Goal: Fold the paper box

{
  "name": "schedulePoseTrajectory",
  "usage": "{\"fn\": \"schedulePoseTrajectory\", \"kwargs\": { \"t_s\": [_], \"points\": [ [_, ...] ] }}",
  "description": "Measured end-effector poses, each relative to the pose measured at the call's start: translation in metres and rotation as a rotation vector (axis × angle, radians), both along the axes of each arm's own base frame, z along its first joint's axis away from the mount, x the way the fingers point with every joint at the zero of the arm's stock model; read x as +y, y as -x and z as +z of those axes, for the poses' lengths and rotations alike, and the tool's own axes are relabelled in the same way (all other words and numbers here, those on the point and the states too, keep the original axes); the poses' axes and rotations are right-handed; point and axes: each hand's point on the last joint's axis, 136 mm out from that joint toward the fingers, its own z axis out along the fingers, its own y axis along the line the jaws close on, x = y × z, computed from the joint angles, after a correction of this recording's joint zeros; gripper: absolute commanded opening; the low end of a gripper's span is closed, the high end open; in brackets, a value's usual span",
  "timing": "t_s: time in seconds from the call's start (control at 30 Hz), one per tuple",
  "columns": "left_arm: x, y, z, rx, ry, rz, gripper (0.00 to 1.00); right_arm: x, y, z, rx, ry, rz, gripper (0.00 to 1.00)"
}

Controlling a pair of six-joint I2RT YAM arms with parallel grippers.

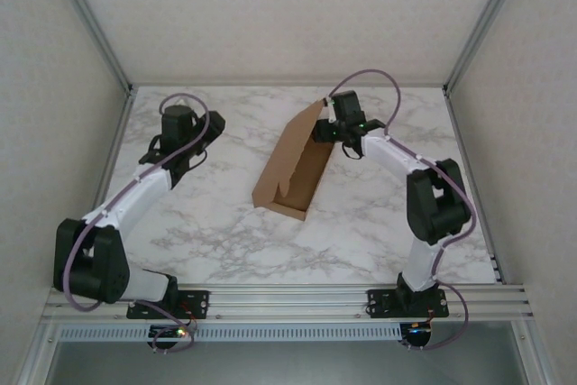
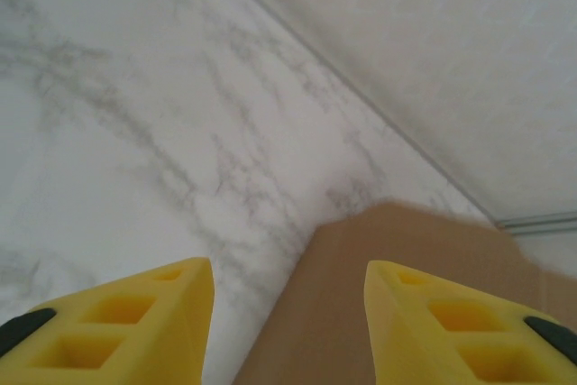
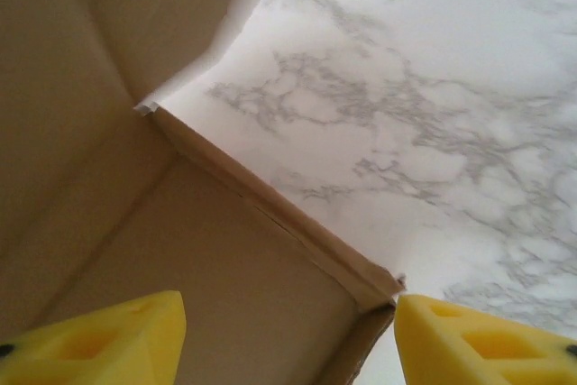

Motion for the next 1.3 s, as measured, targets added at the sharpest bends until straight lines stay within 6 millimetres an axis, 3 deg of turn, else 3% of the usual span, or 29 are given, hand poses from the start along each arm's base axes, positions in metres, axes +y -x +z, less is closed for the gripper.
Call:
{"fn": "schedulePoseTrajectory", "kwargs": {
  "t_s": [0.13,0.3,0.43,0.63,0.73,0.83,0.93,1.13,1.2,1.3],
  "points": [
    [0.003,0.032,-0.005,0.011,0.007,-0.011,0.48,0.021,-0.012,-0.026,0.044,0.034,0.137,0.65],
    [0.005,0.054,0.007,-0.020,0.003,-0.032,0.48,0.034,-0.045,-0.023,-0.009,0.091,0.195,0.69],
    [0.004,0.061,0.002,-0.012,-0.001,-0.045,0.48,0.036,-0.044,-0.025,-0.002,0.099,0.225,0.66],
    [0.005,0.065,-0.020,0.039,-0.009,-0.045,0.48,0.033,-0.032,-0.037,0.073,0.040,0.154,0.57],
    [0.002,0.055,-0.038,0.076,-0.010,-0.046,0.45,0.024,-0.007,-0.054,0.158,-0.014,0.086,0.53],
    [-0.003,0.038,-0.069,0.159,-0.011,-0.055,0.41,0.010,0.023,-0.061,0.246,-0.077,-0.010,0.50],
    [-0.014,0.008,-0.091,0.223,-0.009,-0.071,0.37,-0.004,0.039,-0.049,0.282,-0.166,-0.098,0.49],
    [-0.041,-0.059,-0.115,0.270,0.010,-0.106,0.35,-0.032,0.063,-0.017,0.257,-0.264,-0.234,0.40],
    [-0.053,-0.076,-0.122,0.277,0.004,-0.125,0.33,-0.039,0.071,-0.018,0.269,-0.262,-0.267,0.34],
    [-0.071,-0.094,-0.136,0.289,-0.001,-0.155,0.31,-0.048,0.085,-0.038,0.324,-0.225,-0.311,0.26]
  ]
}}
